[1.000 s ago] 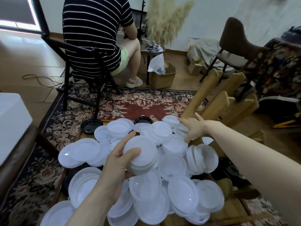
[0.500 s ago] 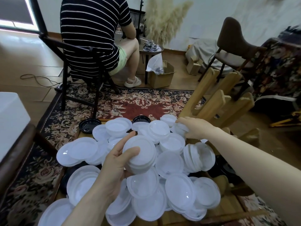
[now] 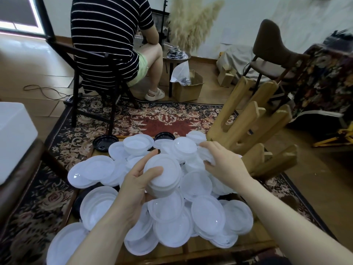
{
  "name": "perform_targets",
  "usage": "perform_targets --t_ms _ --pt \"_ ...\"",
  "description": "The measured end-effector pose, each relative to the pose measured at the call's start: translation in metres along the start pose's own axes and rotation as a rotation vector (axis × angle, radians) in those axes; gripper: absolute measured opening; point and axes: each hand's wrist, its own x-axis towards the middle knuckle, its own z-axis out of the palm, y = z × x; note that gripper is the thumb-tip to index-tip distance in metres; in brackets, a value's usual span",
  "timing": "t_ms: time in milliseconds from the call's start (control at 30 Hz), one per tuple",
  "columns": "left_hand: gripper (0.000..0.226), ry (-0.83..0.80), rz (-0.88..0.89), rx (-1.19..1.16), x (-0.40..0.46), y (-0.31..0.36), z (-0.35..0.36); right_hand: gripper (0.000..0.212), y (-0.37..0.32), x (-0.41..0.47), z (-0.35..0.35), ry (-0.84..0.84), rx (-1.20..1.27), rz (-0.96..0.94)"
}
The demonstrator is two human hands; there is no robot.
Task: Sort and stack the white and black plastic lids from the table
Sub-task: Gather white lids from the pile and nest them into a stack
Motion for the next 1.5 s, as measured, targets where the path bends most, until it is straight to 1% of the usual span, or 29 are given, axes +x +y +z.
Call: perform_targets --t_ms 67,100,200,267,333,433,500,533,633,700,833,900,1033,1100,1167,1233,1300,1367,1400,1500 --pt "0.038 0.007 -0.001 0.001 0.000 0.000 0.000 0.048 -0.004 -0.008 0.006 -0.007 0.114 0.072" --pt "0.038 0.009 -0.002 0.001 0.000 0.000 0.000 0.048 -0.005 -0.012 0.008 0.017 0.172 0.112" --pt "0.039 0.006 -0.009 0.013 0.000 -0.001 -0.001 0.045 -0.020 -0.022 0.004 0.209 0.441 0.213" --pt "0.039 -0.008 -0.016 0.040 -0.002 -0.004 0.001 0.043 -0.045 -0.032 0.003 0.308 0.612 0.209" --pt "0.040 -0.022 -0.020 0.061 -0.004 -0.008 0.003 0.044 -0.071 -0.044 0.008 0.338 0.645 0.143" --pt "0.041 -0.020 -0.027 0.073 -0.007 -0.012 0.004 0.050 -0.093 -0.058 0.020 0.271 0.680 0.061" --pt "0.040 -0.006 -0.027 0.079 -0.007 -0.014 0.001 0.054 -0.094 -0.059 0.018 0.175 0.833 0.087" --pt "0.039 0.001 -0.025 0.077 -0.006 -0.015 0.000 0.053 -0.091 -0.059 0.016 0.140 0.914 0.094" --pt "0.039 -0.005 -0.012 0.073 -0.005 -0.012 -0.002 0.034 -0.079 -0.055 0.007 0.105 1.081 0.115" --pt "0.039 -0.014 0.001 0.084 -0.005 -0.011 -0.003 0.035 -0.071 -0.053 0.006 0.054 1.154 0.123" --pt "0.040 -0.032 -0.014 0.089 -0.006 -0.013 -0.001 0.058 -0.065 -0.052 0.005 -0.046 1.213 0.162" --pt "0.040 -0.040 -0.020 0.093 -0.008 -0.015 0.001 0.060 -0.068 -0.051 0.004 -0.083 1.240 0.182" --pt "0.039 -0.037 -0.017 0.083 -0.009 -0.016 0.003 0.071 -0.074 -0.052 0.007 -0.131 1.145 0.179" --pt "0.039 -0.041 -0.004 0.073 -0.010 -0.014 0.004 0.073 -0.076 -0.050 0.009 -0.050 1.111 0.205" --pt "0.040 -0.061 0.014 0.077 -0.011 -0.013 0.004 0.070 -0.077 -0.049 0.012 0.097 1.084 0.266" --pt "0.051 -0.087 0.019 0.097 -0.012 -0.014 0.005 0.067 -0.077 -0.048 0.015 0.186 1.036 0.297" --pt "0.062 -0.115 0.015 0.124 -0.013 -0.016 0.008 0.066 -0.079 -0.048 0.017 0.194 1.004 0.281" --pt "0.070 -0.122 0.017 0.128 -0.013 -0.018 0.010 0.065 -0.083 -0.050 0.017 0.176 1.045 0.278" --pt "0.072 -0.117 0.020 0.119 -0.013 -0.018 0.010 0.066 -0.084 -0.051 0.017 0.169 1.095 0.288" --pt "0.067 -0.098 0.029 0.115 -0.013 -0.017 0.009 0.070 -0.081 -0.050 0.016 0.146 1.246 0.318"
